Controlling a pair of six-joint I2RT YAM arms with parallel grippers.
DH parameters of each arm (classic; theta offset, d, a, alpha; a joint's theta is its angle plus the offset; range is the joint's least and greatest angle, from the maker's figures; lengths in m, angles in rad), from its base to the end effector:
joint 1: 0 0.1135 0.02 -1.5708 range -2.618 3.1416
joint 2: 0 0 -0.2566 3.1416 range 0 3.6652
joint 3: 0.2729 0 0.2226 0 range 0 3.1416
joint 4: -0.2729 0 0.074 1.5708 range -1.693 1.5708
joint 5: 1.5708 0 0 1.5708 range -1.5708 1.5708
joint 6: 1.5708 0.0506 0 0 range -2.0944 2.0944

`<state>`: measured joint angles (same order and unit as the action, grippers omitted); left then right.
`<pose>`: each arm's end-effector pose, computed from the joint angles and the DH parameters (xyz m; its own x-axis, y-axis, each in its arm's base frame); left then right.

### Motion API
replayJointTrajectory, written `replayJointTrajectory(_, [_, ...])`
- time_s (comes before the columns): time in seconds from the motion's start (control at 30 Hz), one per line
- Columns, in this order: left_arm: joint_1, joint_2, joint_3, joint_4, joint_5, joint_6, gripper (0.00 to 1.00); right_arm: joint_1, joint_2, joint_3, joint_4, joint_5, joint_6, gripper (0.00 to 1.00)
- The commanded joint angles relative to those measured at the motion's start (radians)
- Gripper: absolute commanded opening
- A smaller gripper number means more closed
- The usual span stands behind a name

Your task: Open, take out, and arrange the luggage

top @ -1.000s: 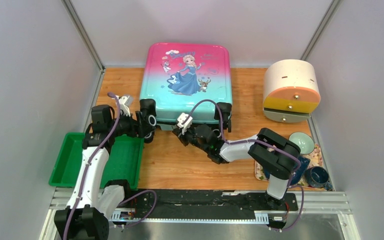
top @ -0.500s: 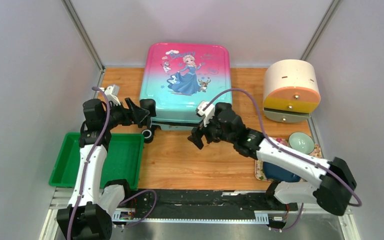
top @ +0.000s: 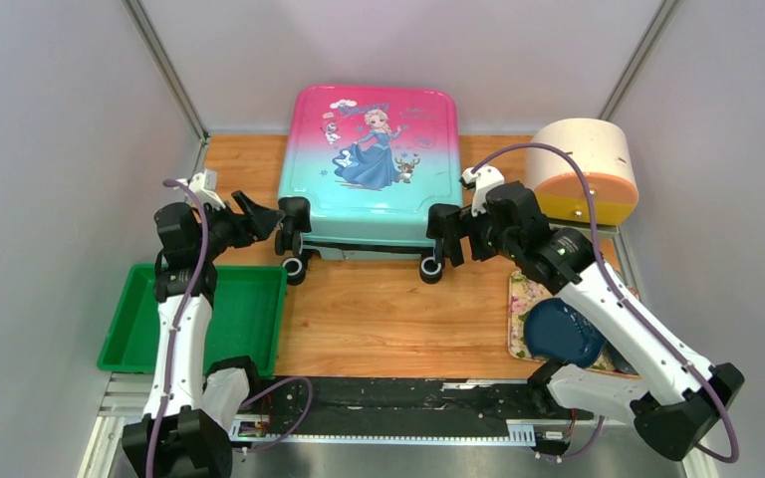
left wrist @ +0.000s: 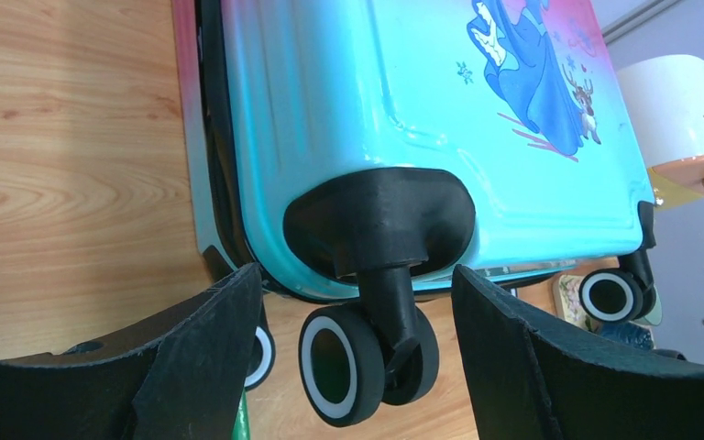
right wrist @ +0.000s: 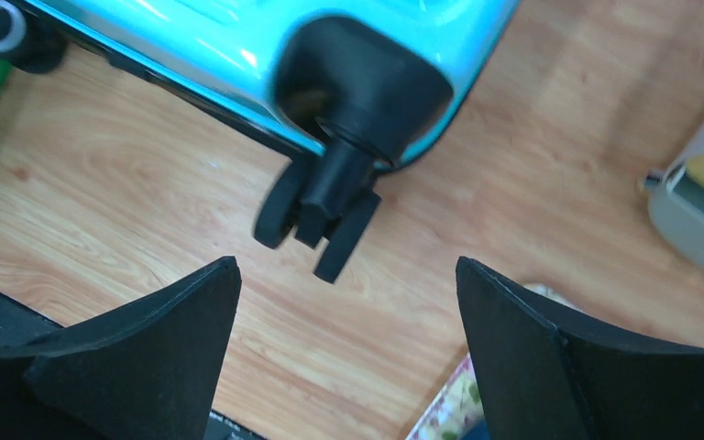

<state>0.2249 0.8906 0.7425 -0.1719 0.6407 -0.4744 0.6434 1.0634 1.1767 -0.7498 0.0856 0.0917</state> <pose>0.1902 0.0125 0.3047 -0.4438 -0.4772 -0.7585 0.1929 0.7757 -0.6009 0.1639 0.1175 0.3477 -0.5232 -0.2783 -0.8055 -0.4969 0.8675 0.0230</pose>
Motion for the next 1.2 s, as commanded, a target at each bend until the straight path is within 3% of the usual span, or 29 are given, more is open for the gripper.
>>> replayJointTrajectory(0.0, [0.007, -0.041, -0.028, 0.038, -0.012, 0.002, 0.83, -0.013, 0.059, 0.031, -0.145, 0.066, 0.121, 0.92])
replayJointTrajectory(0.53, [0.007, -0.18, -0.153, -0.055, -0.009, 0.074, 0.83, 0.01, 0.162, 0.058, -0.034, -0.046, 0.204, 0.91])
replayJointTrajectory(0.7, [0.007, -0.194, -0.201, -0.029, 0.025, 0.037, 0.83, 0.033, 0.24, 0.064, -0.013, 0.035, 0.235, 0.91])
replayJointTrajectory(0.9, [0.005, -0.197, -0.229, -0.029, -0.007, 0.014, 0.83, 0.042, 0.34, 0.096, -0.019, 0.042, 0.286, 0.83])
replayJointTrajectory(1.0, [0.005, -0.188, -0.247, -0.011, 0.01, -0.003, 0.83, 0.045, 0.365, 0.109, -0.017, 0.089, 0.293, 0.69])
replayJointTrajectory(1.03, [0.005, -0.18, -0.252, 0.003, 0.017, -0.006, 0.83, 0.047, 0.368, 0.115, -0.017, 0.097, 0.286, 0.45])
replayJointTrajectory(1.1, [0.005, -0.17, -0.271, 0.02, 0.037, -0.02, 0.81, 0.042, 0.38, 0.133, -0.02, 0.124, 0.267, 0.2])
replayJointTrajectory(1.13, [0.005, -0.156, -0.279, 0.053, 0.046, -0.02, 0.81, 0.039, 0.38, 0.156, -0.022, 0.14, 0.263, 0.0])
replayJointTrajectory(1.17, [-0.002, -0.147, -0.288, 0.072, 0.051, -0.021, 0.79, 0.026, 0.382, 0.165, -0.022, 0.141, 0.247, 0.0])
